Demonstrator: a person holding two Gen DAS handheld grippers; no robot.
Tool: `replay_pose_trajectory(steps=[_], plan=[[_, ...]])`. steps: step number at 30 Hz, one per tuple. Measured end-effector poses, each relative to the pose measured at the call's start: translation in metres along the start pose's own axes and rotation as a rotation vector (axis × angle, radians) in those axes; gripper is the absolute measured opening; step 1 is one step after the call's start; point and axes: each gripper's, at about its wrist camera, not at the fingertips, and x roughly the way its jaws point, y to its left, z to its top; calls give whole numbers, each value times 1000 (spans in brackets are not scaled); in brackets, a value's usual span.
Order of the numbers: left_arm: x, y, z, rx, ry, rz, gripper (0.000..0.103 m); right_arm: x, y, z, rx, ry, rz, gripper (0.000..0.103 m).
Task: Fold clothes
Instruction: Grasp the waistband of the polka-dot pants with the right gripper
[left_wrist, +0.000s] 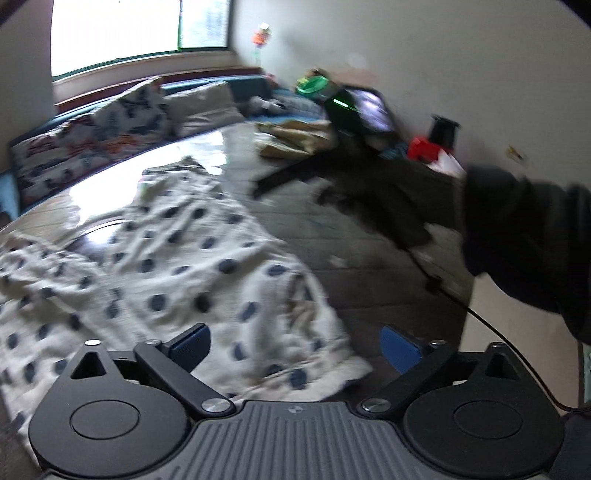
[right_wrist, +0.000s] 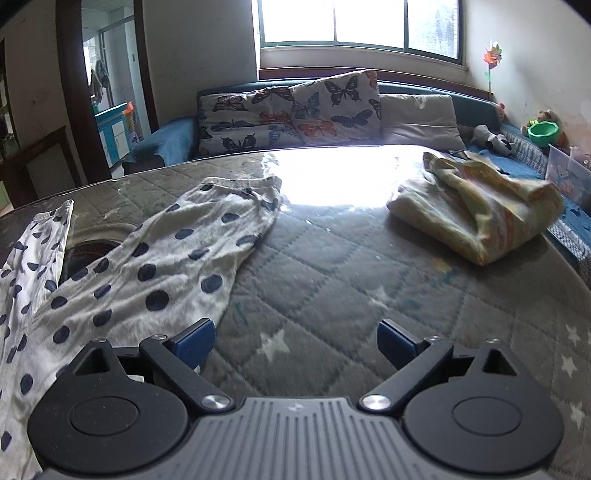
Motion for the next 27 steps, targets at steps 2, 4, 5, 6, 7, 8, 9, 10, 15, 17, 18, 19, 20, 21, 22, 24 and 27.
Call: replay_pose_trajectory(steps=[2,4,5,6,7,8,9,10,15,17,18,19,20,21,22,24,27], plan=[[8,-7,3,6,13,-21,92,5,4,7,-12,1,4,96],[15,-12,5,13,27,-36,87,10,7,15,-23,1,11,95],[17,-14,6,18,35,-40,85,15,7,20,-26,3,22,94],[21,-15,6,23,44,-37,82,18,8,23,-25,6,29,93],[25,-17,6,26,53,-31,79,21,8,26,-22,9,35,93],[28,-18,6,27,63,-23,78,24,8,30,-16,13,41,91],[32,-18,6,27,73,-14,75,30,7,36,-10,16,49,89],[35,-18,5,29,81,-10,72,32,7,38,-8,17,53,88],[45,-22,2,43,115,-3,58,55,7,58,4,33,65,80],[49,-22,1,43,123,2,58,63,8,67,10,28,64,79],[50,-20,0,37,126,2,54,67,8,71,12,27,64,79],[51,-19,0,31,128,0,50,70,9,76,16,26,64,79],[52,-17,0,19,132,-2,49,75,9,81,22,23,65,78],[52,-15,0,7,133,-6,49,79,9,86,29,21,66,76],[53,-13,-1,-4,134,-9,48,85,8,92,38,18,67,75],[53,-11,-1,-11,135,-11,46,92,7,99,49,20,68,72],[54,-10,-2,-17,137,-9,43,106,5,110,60,23,59,66]])
